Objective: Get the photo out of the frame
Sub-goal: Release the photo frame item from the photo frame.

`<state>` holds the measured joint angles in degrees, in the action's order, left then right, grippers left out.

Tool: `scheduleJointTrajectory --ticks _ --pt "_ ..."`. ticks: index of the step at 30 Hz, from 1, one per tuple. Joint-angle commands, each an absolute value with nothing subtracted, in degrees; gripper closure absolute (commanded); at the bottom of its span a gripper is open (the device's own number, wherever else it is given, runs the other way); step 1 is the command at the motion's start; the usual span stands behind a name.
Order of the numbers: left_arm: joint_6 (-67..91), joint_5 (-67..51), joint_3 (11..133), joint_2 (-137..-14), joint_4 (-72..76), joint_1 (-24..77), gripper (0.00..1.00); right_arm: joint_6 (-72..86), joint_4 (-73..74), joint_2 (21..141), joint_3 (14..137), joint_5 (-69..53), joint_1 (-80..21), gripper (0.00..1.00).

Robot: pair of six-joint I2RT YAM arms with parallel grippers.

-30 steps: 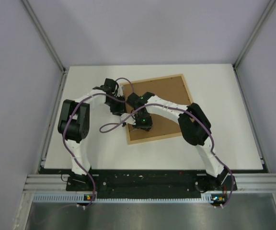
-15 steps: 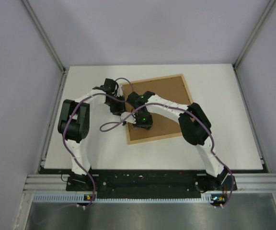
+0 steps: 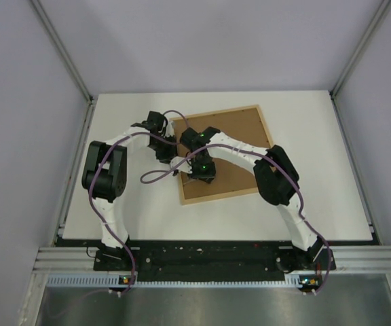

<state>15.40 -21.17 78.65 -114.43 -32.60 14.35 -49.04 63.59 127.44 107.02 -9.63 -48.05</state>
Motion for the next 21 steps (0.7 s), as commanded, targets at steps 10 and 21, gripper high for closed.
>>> scheduleJointTrajectory --ticks 10,21 --pt "14.7 -21.4 78.1 -116.8 -31.7 14.9 0.74 -49.7 64.4 128.3 107.9 -9.3 -48.3 1.0" --pt "14.8 -21.5 78.0 -116.7 -31.9 14.9 0.75 -49.6 64.3 130.0 109.2 -9.5 -49.2 1.0"
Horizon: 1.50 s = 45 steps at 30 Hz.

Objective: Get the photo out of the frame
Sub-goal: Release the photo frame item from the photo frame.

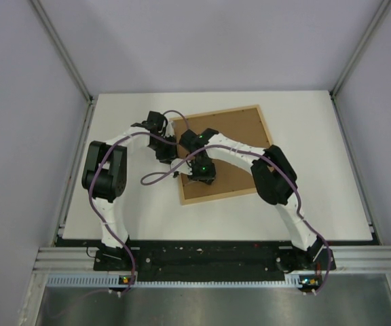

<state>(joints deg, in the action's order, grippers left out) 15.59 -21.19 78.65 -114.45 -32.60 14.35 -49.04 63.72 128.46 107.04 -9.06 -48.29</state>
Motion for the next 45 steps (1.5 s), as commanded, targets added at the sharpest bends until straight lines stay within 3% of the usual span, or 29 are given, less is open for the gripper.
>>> scheduleJointTrajectory --ticks 1,21,29,45 --pt "14.7 -21.5 78.0 -116.7 -31.8 14.9 0.75 -49.6 64.4 130.1 109.1 -9.5 -49.2 1.0" --pt "16.3 -22.5 77.3 -116.5 -31.5 15.6 0.79 -48.7 64.0 132.2 112.1 -10.3 -50.6 1.0" --pt "17.3 -21.6 76.2 -116.5 -31.1 16.0 0.91 -47.9 64.0 133.1 113.8 -8.8 -52.0 1.0" --pt "19.4 -16.4 75.4 -117.1 -30.8 17.3 0.97 -47.4 70.5 140.2 130.3 4.5 -60.6 1.0"
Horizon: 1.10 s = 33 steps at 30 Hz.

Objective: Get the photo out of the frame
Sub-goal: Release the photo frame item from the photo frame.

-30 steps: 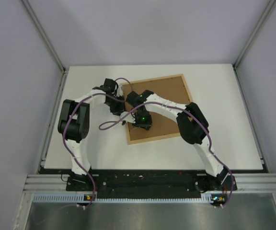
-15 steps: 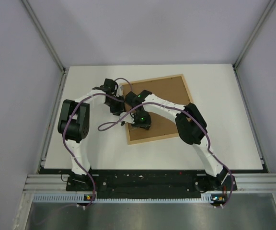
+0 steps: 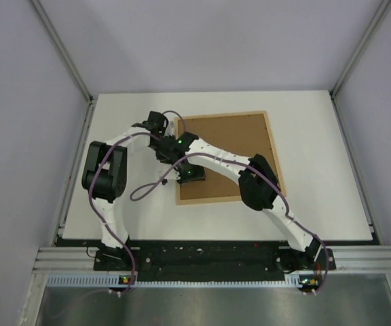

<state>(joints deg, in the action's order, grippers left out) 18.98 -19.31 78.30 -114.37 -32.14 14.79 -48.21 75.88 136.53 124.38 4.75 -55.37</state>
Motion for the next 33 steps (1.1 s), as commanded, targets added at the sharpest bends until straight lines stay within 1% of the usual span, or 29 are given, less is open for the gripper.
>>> scheduleJointTrajectory --ticks 1,5,8,18,25,28,33 --pt "19.6 -16.3 75.3 -117.1 -30.8 17.4 0.97 -47.0 71.4 140.9 132.0 5.0 -61.0 1.0" --pt "20.7 -15.1 74.4 -116.5 -30.6 17.9 0.97 -44.7 73.9 143.8 138.1 6.9 -61.6 1.0" --pt "21.8 -13.5 73.3 -115.1 -30.1 18.5 1.0 -43.5 74.4 143.8 138.3 6.6 -61.6 1.0" --pt "25.1 -8.4 70.0 -111.4 -28.0 19.7 1.0 -36.2 75.6 142.4 139.0 1.4 -61.5 1.0" --pt "26.9 -4.7 69.1 -110.5 -27.8 21.1 1.0 -30.9 77.4 145.6 144.6 5.2 -61.5 1.0" --pt "27.2 -4.3 69.1 -110.4 -27.8 21.4 1.0 -31.3 78.3 145.7 144.4 4.7 -61.5 1.0" --pt "27.3 -4.3 69.3 -110.2 -28.0 21.4 1.0 -31.0 75.8 141.2 138.1 2.3 -59.8 1.0"
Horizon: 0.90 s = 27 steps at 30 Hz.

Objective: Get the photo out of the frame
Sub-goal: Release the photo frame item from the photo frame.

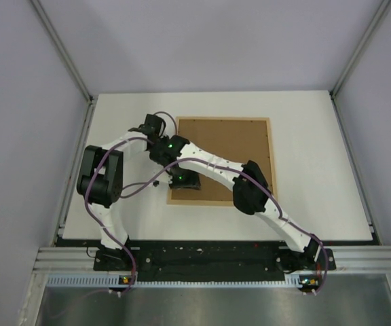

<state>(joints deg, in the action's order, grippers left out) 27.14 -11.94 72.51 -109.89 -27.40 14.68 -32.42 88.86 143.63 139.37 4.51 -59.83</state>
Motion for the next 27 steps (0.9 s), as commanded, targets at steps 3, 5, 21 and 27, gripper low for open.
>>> scheduleJointTrajectory --ticks 3,5,21,27 --pt "27.2 -5.5 69.3 -110.1 -27.5 21.4 1.0 -30.7 74.4 140.9 137.8 2.0 -58.4 1.0" --pt "26.5 -5.9 70.4 -109.8 -28.3 21.4 0.98 -29.7 72.8 139.6 135.6 0.5 -57.3 1.0" --pt "12.7 -7.7 75.1 -98.5 -41.1 21.1 0.42 -26.0 44.3 103.5 86.9 -2.6 -46.2 1.0" --pt "10.8 -4.6 72.8 -99.6 -46.6 24.4 0.43 -25.1 35.4 99.7 76.6 1.5 -42.4 1.0"
